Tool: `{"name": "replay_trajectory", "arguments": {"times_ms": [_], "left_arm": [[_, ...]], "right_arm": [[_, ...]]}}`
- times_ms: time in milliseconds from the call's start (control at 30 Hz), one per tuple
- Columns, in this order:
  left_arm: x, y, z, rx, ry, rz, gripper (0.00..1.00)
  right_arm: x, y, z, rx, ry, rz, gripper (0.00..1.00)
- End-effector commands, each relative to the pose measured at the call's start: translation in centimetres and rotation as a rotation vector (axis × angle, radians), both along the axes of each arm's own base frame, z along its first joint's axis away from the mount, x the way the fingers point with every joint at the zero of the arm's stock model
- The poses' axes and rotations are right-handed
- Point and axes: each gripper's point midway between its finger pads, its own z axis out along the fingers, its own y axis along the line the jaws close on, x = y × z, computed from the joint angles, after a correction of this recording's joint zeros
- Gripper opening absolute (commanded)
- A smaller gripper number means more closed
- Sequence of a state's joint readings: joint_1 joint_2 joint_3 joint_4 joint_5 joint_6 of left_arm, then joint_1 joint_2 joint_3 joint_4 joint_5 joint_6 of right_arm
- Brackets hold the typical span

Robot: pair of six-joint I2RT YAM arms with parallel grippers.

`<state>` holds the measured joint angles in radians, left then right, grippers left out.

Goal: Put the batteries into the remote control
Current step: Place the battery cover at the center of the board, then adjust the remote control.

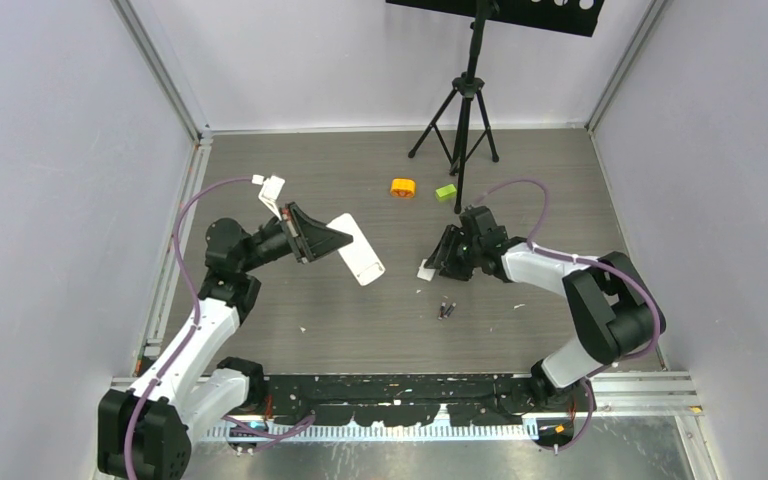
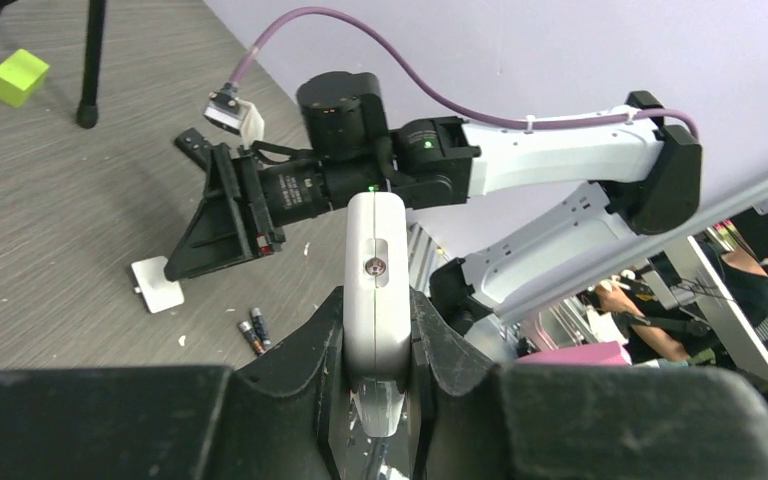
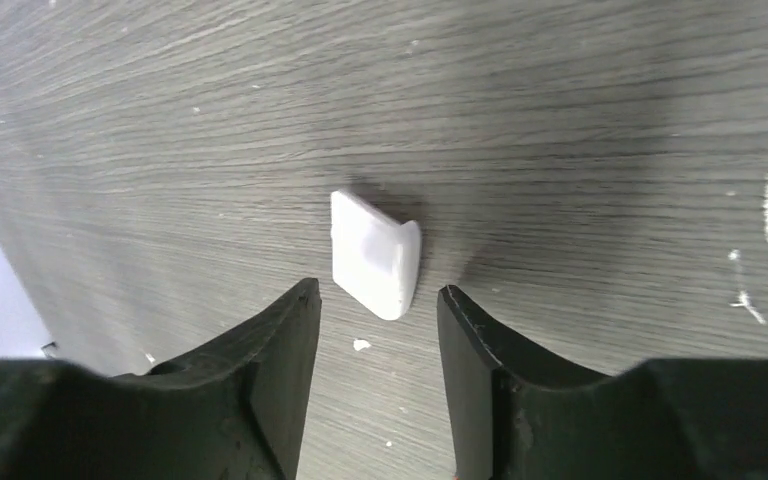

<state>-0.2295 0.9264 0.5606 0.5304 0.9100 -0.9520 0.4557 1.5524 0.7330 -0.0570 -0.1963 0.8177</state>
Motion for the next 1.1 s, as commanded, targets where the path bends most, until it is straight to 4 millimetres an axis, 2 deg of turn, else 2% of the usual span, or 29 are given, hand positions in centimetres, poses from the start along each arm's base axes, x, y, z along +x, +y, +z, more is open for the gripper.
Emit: {"name": "replay_trajectory", "arguments": {"times_ms": [0, 100, 167, 233, 333, 367, 433, 533, 600, 700, 767, 833, 967, 1067], "left_arm": [[-2.1, -0.1, 3.3, -0.041, -0.141, -0.077, 0.00], [-2.6, -0.1, 3.9, -0.056, -0.159, -0.090, 0.00], [-2.7, -0.1, 4.4, -0.064, -0.162, -0.093, 0.00], [-3.0, -0.1, 5.0, -0.071, -0.171, -0.096, 0.00], [-3.6, 0.0, 5.9, -0.076, -0.203, -0.101, 0.00], [-3.8, 0.0, 6.2, -0.078, -0.214, -0.102, 0.00], [-4.2, 0.1, 6.7, -0.081, -0.234, -0.104, 0.00], [-4.1, 0.2, 7.1, -0.091, -0.238, -0.093, 0.00], [-3.8, 0.2, 7.5, -0.109, -0.228, -0.070, 0.00], [-2.9, 0.7, 8.4, -0.172, -0.188, -0.003, 0.00], [-2.8, 1.0, 9.5, -0.237, -0.192, 0.023, 0.00], [-3.0, 1.3, 10.3, -0.294, -0.175, 0.028, 0.00], [-3.3, 1.6, 11.0, -0.342, -0.173, 0.032, 0.00], [-3.4, 1.6, 11.1, -0.346, -0.166, 0.029, 0.00]], "right_arm": [[0.4, -1.8, 0.5, -0.100, -0.035, -0.018, 0.58], [0.6, -2.6, 2.0, -0.134, -0.076, -0.026, 0.67], [0.6, -2.4, 3.8, -0.113, -0.122, -0.015, 0.70], [0.6, -1.8, 6.0, -0.054, -0.188, 0.002, 0.70], [-0.2, -0.1, 10.7, 0.109, -0.324, 0.061, 0.71], [-0.9, 0.8, 12.2, 0.187, -0.371, 0.098, 0.71], [-2.3, 3.0, 17.1, 0.373, -0.525, 0.194, 0.72], [-6.3, 5.6, 22.4, 0.559, -0.656, 0.367, 0.75], [-9.0, 7.0, 25.1, 0.628, -0.731, 0.478, 0.75], [-12.1, 8.8, 27.4, 0.694, -0.808, 0.581, 0.76], [-13.1, 9.9, 28.7, 0.735, -0.834, 0.591, 0.75], [-13.2, 10.7, 29.4, 0.763, -0.847, 0.566, 0.75], [-12.1, 11.4, 31.0, 0.835, -0.877, 0.457, 0.75], [-11.9, 11.7, 32.8, 0.933, -0.916, 0.433, 0.69]]}}
